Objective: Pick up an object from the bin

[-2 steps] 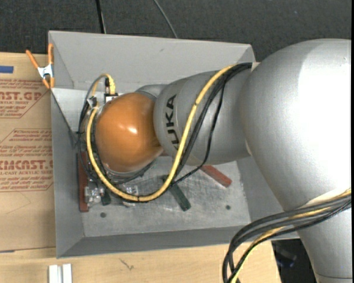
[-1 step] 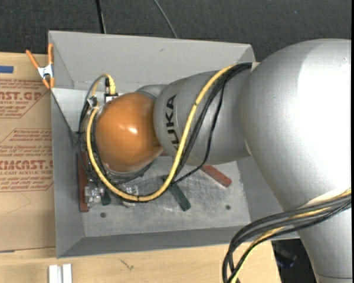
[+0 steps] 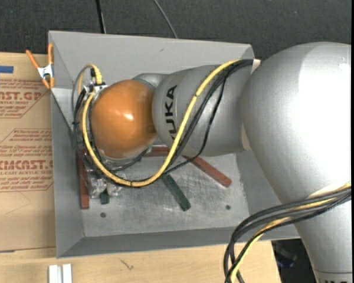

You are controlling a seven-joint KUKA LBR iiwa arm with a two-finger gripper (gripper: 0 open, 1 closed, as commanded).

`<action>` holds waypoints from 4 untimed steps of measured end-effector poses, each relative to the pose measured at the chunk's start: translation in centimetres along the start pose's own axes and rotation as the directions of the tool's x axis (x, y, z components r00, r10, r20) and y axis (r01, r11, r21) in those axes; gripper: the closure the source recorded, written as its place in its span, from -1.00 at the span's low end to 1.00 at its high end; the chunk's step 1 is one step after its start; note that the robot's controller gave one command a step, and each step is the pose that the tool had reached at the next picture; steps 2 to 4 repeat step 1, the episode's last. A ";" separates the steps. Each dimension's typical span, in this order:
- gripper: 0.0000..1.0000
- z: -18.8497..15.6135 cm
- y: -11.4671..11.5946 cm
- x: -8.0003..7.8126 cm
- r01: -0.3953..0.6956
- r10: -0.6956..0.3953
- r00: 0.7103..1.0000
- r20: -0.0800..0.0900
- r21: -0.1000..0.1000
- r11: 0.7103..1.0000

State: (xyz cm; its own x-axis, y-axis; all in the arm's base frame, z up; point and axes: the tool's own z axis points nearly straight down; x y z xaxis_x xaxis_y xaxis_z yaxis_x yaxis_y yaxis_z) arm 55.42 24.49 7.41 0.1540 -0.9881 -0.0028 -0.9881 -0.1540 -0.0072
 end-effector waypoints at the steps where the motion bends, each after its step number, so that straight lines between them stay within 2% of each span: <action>1: 1.00 0.0 0.0 0.0 0.000 0.000 1.000 0.000 0.000 1.000; 4: 1.00 0.0 0.0 0.0 0.000 0.000 1.000 0.000 0.000 1.000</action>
Offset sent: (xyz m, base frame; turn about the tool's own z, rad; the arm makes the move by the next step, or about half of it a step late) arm 0.0358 -0.0035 -0.0041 -0.1950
